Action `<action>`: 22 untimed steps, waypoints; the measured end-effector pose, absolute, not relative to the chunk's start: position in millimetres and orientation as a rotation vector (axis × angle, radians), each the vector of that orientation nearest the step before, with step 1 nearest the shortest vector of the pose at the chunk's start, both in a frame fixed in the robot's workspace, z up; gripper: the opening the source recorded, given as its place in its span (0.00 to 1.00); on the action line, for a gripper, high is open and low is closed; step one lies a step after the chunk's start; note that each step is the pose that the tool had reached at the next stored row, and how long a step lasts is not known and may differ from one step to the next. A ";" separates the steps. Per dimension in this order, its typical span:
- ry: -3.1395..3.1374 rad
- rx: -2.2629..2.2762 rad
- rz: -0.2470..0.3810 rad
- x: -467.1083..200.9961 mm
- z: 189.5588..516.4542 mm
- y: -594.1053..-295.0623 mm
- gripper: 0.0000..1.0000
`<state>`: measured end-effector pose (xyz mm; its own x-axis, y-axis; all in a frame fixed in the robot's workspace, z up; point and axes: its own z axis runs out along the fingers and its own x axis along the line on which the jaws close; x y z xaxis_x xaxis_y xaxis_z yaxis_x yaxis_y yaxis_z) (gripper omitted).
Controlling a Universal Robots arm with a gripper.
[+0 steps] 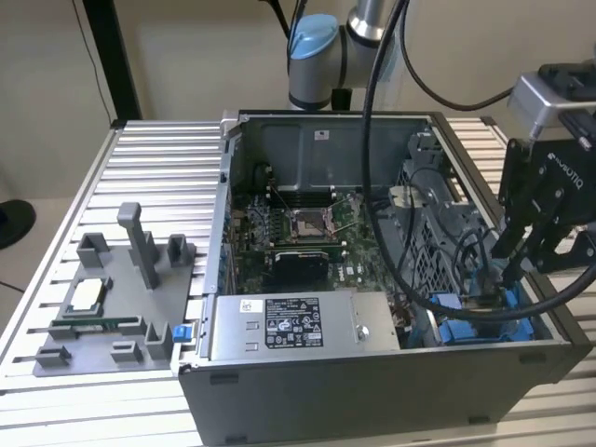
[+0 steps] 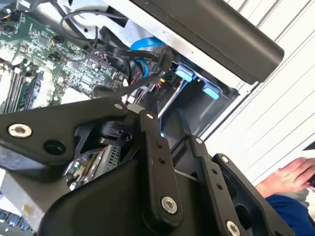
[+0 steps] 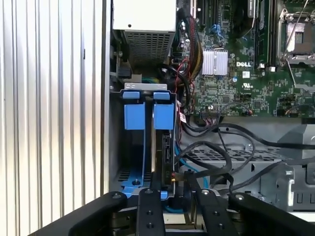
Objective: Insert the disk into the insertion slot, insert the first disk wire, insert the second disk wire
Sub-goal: 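Insert the first disk wire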
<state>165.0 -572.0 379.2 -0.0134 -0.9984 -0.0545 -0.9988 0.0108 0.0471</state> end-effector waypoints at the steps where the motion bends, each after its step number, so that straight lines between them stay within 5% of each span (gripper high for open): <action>1: 2.229 -2.203 0.113 165.0 380.6 -572.0 1.00; 22: 2.230 -2.203 0.117 191.9 381.4 -572.0 1.00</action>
